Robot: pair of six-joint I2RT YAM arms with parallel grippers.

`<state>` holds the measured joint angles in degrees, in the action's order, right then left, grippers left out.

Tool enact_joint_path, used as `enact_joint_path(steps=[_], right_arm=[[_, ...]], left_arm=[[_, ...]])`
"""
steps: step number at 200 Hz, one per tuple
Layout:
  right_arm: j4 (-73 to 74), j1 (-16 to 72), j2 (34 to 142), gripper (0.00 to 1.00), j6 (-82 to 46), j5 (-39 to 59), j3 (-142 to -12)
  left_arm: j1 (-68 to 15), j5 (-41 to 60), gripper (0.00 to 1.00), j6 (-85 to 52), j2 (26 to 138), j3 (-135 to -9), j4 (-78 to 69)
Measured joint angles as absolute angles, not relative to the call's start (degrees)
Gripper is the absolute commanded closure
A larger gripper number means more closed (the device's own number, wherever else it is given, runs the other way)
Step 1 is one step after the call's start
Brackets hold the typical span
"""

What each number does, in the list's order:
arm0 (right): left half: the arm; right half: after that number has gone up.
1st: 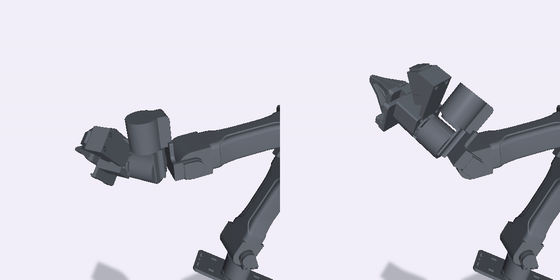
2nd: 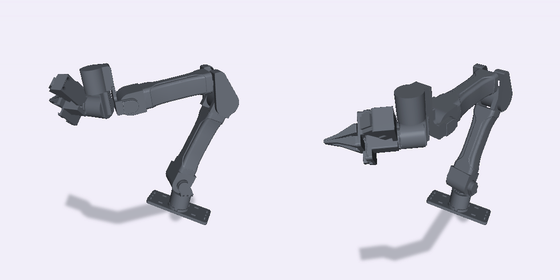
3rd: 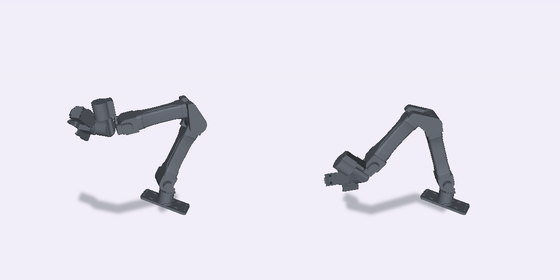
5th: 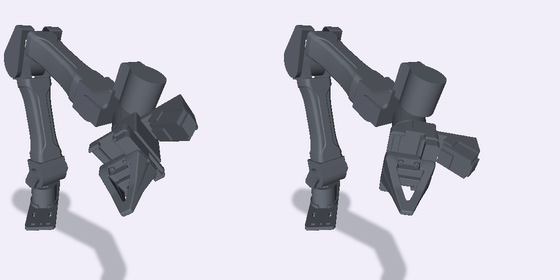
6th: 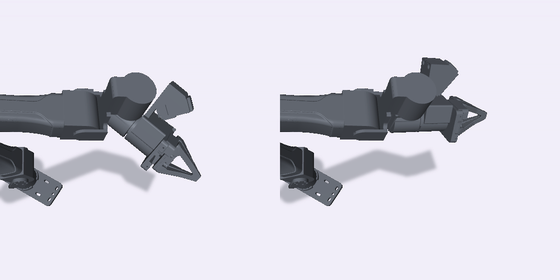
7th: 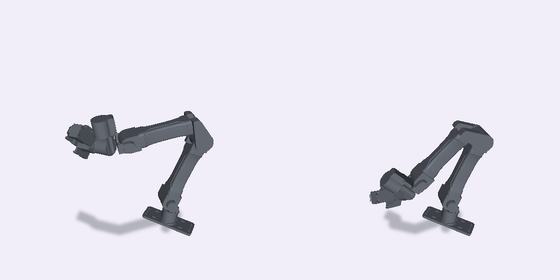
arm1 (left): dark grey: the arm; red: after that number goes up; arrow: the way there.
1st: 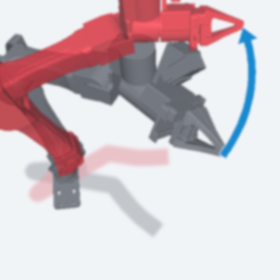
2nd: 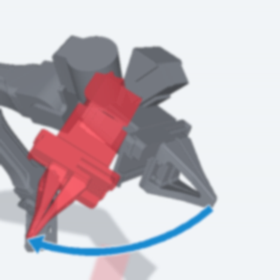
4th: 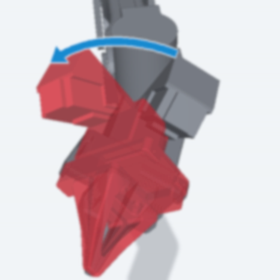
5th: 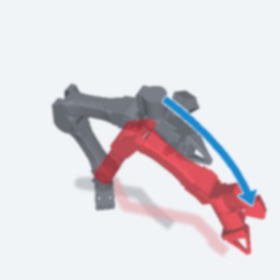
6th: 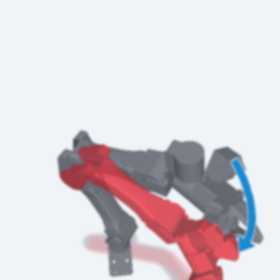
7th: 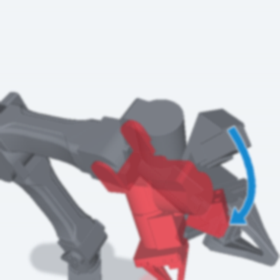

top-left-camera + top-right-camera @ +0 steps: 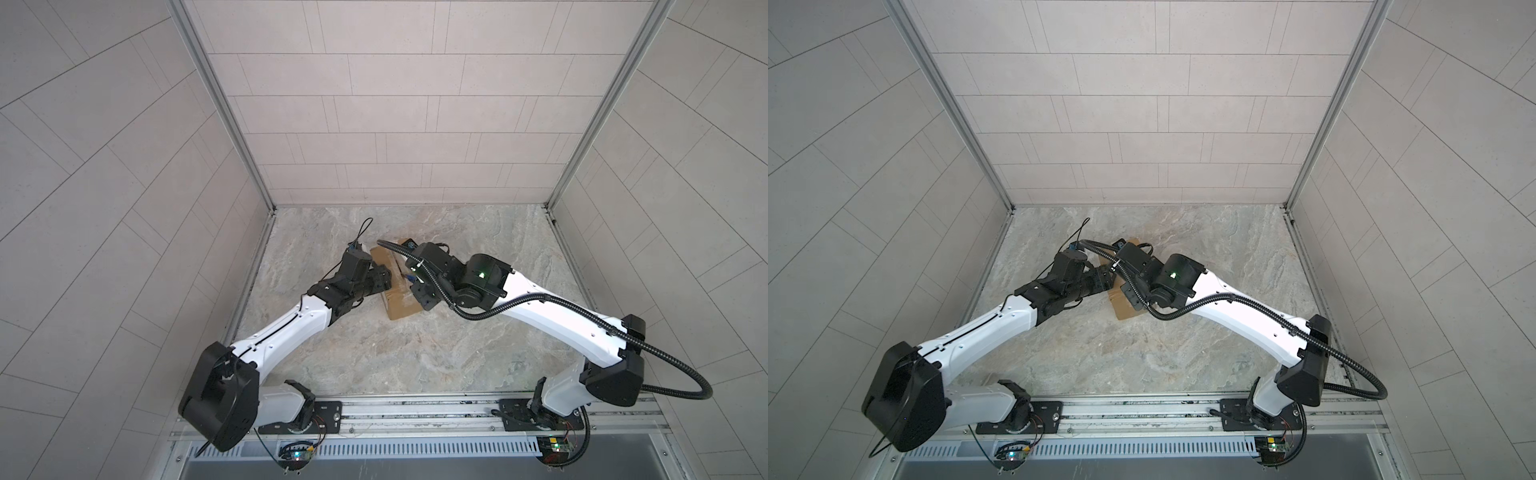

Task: Unpack the express box

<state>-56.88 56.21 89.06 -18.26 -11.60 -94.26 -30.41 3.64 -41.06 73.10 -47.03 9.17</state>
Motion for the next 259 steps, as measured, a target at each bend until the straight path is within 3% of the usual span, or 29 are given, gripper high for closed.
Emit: enact_joint_path(steps=[125, 259], right_arm=[[-50.0, 53.2, 89.7, 1.0, -4.4, -3.2, -91.5], [-51.7, 55.0, 89.7, 1.0, -5.3, -7.1, -92.3]], left_arm=[[-30.4, 1.8, 0.19, -39.2, 69.6, -49.6, 15.3], [-30.4, -3.0, 0.21, -39.7, 73.6, -50.7, 16.9]])
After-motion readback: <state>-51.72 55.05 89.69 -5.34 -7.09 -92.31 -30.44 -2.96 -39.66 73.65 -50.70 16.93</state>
